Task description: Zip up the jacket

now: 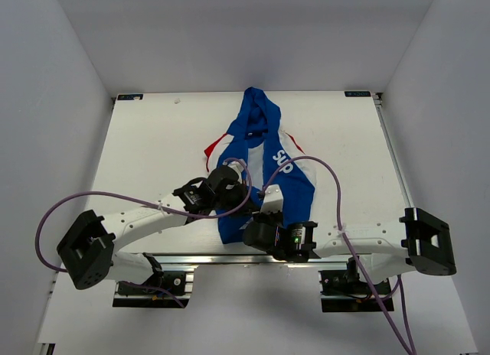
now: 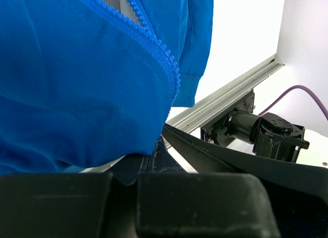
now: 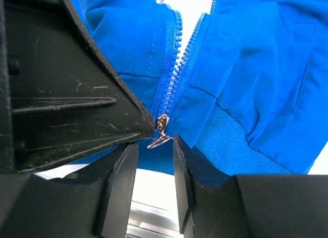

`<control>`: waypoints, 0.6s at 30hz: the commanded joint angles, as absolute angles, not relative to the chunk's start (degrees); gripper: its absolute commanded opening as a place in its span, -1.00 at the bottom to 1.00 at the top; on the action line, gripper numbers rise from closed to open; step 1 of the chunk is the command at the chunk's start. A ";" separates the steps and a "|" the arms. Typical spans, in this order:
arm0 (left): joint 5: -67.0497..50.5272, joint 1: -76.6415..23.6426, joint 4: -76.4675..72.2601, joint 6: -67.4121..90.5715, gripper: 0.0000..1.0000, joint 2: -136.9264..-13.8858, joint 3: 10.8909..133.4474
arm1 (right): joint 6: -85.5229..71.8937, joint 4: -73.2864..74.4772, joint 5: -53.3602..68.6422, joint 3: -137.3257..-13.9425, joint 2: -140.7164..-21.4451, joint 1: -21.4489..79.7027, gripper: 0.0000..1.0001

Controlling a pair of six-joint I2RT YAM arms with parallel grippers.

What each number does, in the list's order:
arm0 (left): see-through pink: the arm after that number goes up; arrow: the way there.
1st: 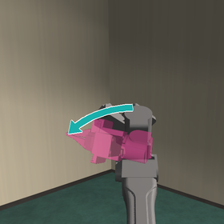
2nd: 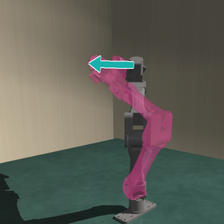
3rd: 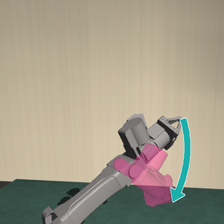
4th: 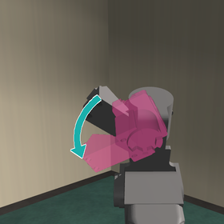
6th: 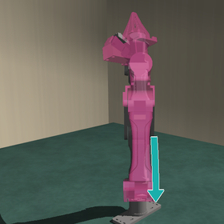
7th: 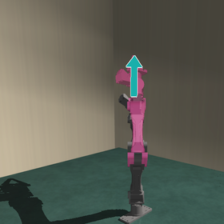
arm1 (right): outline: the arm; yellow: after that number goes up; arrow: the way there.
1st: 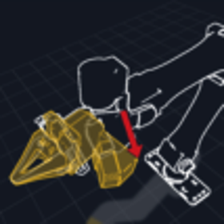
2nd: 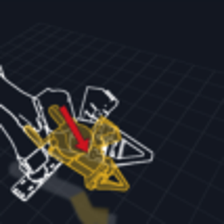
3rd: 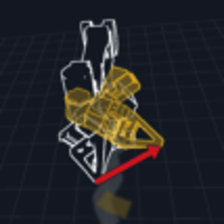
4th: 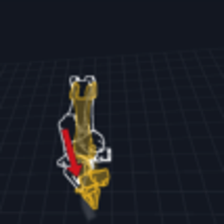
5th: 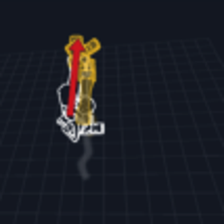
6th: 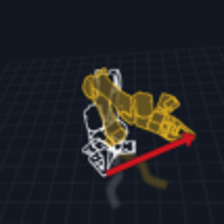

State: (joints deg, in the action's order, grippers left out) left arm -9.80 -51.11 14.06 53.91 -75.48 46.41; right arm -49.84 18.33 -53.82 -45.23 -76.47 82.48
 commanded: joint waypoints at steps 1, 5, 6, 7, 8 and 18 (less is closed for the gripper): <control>-10.81 -51.15 12.57 54.05 -1.00 -73.04 46.06 | -53.35 19.51 -58.18 -47.55 -77.08 82.44 -0.23; -11.07 -51.33 11.78 54.23 -1.00 -72.86 45.62 | -53.09 19.16 -57.66 -47.90 -78.22 82.44 -0.25; -11.16 -51.24 11.86 54.23 -1.00 -72.86 45.62 | -53.43 19.68 -57.66 -48.25 -78.40 82.44 -0.26; -11.08 -51.24 11.87 54.23 -1.00 -72.86 45.70 | -53.79 20.12 -57.66 -48.51 -78.66 82.44 -0.27; -11.07 -51.24 12.04 54.23 -1.00 -72.77 45.70 | -54.05 20.39 -58.00 -48.60 -79.01 82.44 -0.30; -10.81 -51.33 12.30 54.32 -1.00 -72.33 45.44 | -57.13 23.90 -59.15 -48.87 -79.37 82.27 -0.74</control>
State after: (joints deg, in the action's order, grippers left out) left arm -9.96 -51.11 12.38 54.13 -75.18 45.47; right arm -54.04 20.36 -54.48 -46.92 -79.09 82.52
